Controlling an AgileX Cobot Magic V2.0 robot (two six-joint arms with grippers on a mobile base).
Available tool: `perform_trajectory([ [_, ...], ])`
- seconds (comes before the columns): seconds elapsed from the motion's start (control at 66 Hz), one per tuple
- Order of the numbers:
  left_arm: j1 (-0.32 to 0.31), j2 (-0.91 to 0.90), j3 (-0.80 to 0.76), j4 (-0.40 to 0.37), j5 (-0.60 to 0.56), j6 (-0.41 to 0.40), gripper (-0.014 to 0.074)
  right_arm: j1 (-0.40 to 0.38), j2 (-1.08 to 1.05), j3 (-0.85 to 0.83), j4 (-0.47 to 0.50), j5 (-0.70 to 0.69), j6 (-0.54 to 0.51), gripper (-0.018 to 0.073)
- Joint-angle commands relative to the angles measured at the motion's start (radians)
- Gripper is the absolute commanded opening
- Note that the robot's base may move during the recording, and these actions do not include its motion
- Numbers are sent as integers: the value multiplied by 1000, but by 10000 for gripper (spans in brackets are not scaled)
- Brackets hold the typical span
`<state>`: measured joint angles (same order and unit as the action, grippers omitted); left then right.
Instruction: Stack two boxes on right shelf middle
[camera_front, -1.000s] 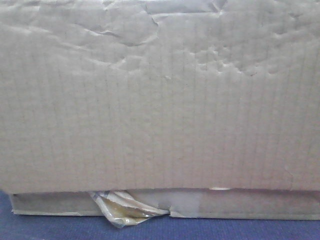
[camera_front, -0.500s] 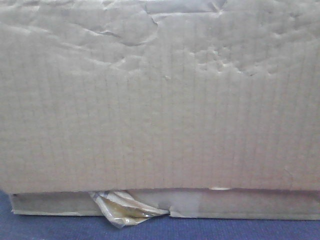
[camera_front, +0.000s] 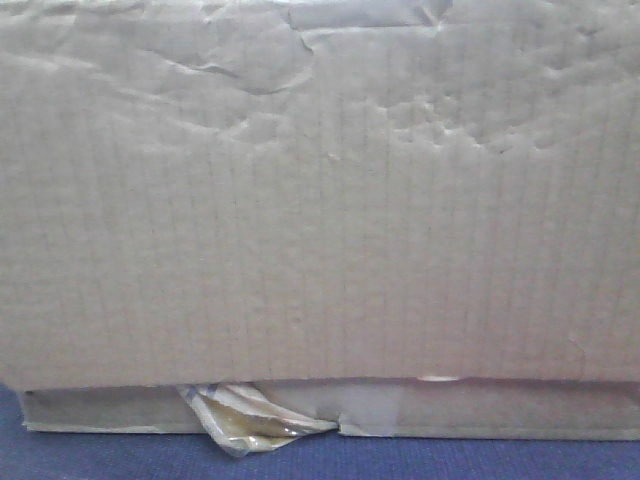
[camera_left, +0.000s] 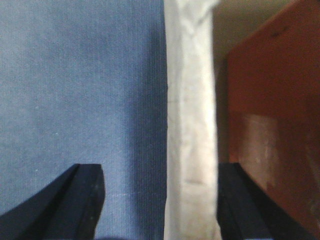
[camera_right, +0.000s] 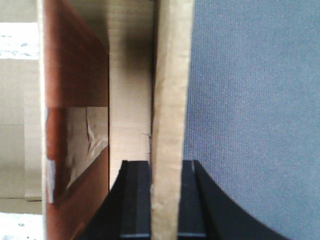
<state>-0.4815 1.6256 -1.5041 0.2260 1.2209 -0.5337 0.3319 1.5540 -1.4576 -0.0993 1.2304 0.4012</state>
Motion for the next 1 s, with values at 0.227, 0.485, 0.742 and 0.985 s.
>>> perform_trajectory([
  [0.227,1,-3,7,-20,0,-7,181,1,-10,2,-13,-9,-12,-169],
  [0.485,-1,-3,-34,-22,0,-7,-111,1,-20,2,-60,-9,-10,-169],
  [0.742,-1,-38,-143,33,0,-38,-111,1,-86,-3,-101,-9,31,-169],
  [0.985,-41,-82,-253,217,0,-99,-111,32,-110,-127,-226,-9,76,-169],
])
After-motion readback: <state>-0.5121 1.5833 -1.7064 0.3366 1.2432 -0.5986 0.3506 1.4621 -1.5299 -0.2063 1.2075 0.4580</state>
